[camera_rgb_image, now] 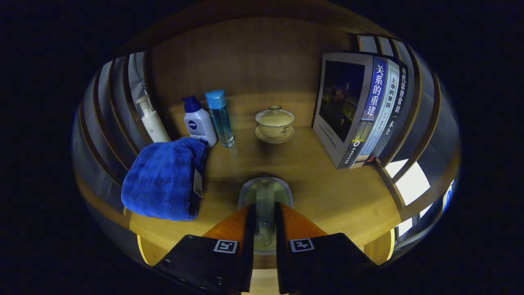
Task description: Pull open the drawer, take out the items inside it, and place them on the countertop above the cabinet.
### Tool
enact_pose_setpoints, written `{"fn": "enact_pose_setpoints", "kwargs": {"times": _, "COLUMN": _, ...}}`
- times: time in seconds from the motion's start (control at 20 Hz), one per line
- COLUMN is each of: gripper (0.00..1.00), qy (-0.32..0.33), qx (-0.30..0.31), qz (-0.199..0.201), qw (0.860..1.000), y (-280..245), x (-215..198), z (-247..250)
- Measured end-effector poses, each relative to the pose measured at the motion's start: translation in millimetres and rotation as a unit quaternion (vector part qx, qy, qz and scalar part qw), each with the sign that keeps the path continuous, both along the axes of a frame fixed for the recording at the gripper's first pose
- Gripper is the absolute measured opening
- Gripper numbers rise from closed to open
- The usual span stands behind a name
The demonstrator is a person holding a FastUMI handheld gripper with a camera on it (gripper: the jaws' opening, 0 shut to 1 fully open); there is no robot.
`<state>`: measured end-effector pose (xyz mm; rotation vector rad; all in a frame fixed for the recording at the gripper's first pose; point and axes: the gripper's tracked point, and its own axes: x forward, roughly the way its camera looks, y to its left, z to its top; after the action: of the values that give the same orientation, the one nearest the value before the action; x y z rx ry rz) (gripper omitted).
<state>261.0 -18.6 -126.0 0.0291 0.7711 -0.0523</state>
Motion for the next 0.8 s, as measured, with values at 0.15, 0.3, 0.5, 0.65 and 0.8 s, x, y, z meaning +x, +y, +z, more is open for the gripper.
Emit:
{"fn": "enact_pose_setpoints", "kwargs": {"times": 0.15, "gripper": 0.33, "qy": -0.002, "qx": -0.004, "qz": 0.0, "qw": 1.0, "y": -0.6, "x": -0.1, "z": -0.3}}
{"fn": "enact_pose_setpoints", "kwargs": {"times": 0.3, "gripper": 0.59, "qy": 0.001, "qx": 0.002, "qz": 0.004, "qw": 1.0, "y": 3.7, "x": -2.5, "z": -1.3}}
{"fn": "enact_pose_setpoints", "kwargs": {"times": 0.5, "gripper": 0.93, "qy": -0.009, "qx": 0.001, "qz": 0.004, "qw": 1.0, "y": 7.1, "x": -3.9, "z": 3.0}}
{"fn": "enact_pose_setpoints", "kwargs": {"times": 0.65, "gripper": 1.0, "qy": -0.029, "qx": -0.006, "qz": 0.01, "qw": 1.0, "y": 10.2, "x": -7.9, "z": 18.5}}
{"fn": "enact_pose_setpoints", "kwargs": {"times": 0.8, "gripper": 1.0, "qy": -0.068, "qx": -0.004, "qz": 0.028, "qw": 0.997, "y": 18.0, "x": -17.7, "z": 42.3}}
